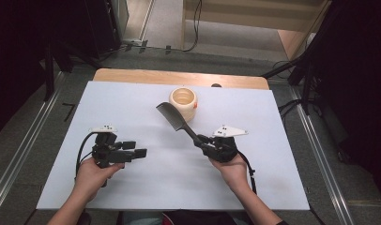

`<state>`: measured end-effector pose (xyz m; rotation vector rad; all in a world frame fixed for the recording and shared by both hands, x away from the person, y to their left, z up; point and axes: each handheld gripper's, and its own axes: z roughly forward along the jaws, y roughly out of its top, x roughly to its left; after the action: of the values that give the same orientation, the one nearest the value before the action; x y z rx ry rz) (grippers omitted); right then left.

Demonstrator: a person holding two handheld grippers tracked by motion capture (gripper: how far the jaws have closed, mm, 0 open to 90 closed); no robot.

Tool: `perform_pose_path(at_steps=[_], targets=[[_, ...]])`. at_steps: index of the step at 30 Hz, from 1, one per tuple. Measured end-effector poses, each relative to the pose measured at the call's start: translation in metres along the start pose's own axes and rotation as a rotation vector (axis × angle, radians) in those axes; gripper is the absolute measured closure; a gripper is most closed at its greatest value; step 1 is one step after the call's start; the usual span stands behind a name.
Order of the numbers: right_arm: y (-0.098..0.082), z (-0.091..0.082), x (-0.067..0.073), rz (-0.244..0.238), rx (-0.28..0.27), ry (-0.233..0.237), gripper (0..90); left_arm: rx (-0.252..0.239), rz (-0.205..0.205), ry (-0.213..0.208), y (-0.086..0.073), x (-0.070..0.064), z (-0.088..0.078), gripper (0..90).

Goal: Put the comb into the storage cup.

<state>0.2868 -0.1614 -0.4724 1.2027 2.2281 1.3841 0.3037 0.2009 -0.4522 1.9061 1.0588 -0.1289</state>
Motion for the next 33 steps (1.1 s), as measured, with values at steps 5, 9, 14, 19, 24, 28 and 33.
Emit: perform_pose_path(at_steps=[5,9,14,19,24,28,33], targets=[[0.003,0.003,0.005,0.006,-0.009,-0.008,70.3,-0.033,-0.01,0.024,0.005,-0.003,-0.001,24.1],[0.005,0.004,0.006,0.012,-0.016,-0.016,70.3,-0.043,-0.015,0.033,0.01,-0.005,0.0,24.2],[0.01,0.008,0.011,0.012,-0.026,-0.024,70.3,-0.042,-0.034,0.035,0.014,-0.005,0.004,24.1],[0.014,0.015,0.02,0.021,-0.025,-0.033,70.3,-0.051,-0.05,0.037,0.017,-0.005,0.006,24.1],[0.016,0.023,0.028,0.03,-0.053,-0.043,70.3,-0.065,-0.062,0.046,0.021,-0.007,0.007,24.2],[0.016,0.03,0.034,0.03,-0.064,-0.051,70.3,-0.078,-0.073,0.05,0.024,-0.008,0.009,24.2],[0.015,0.038,0.04,0.022,-0.095,-0.072,70.3,-0.092,-0.086,0.04,0.028,-0.009,0.011,24.4]])
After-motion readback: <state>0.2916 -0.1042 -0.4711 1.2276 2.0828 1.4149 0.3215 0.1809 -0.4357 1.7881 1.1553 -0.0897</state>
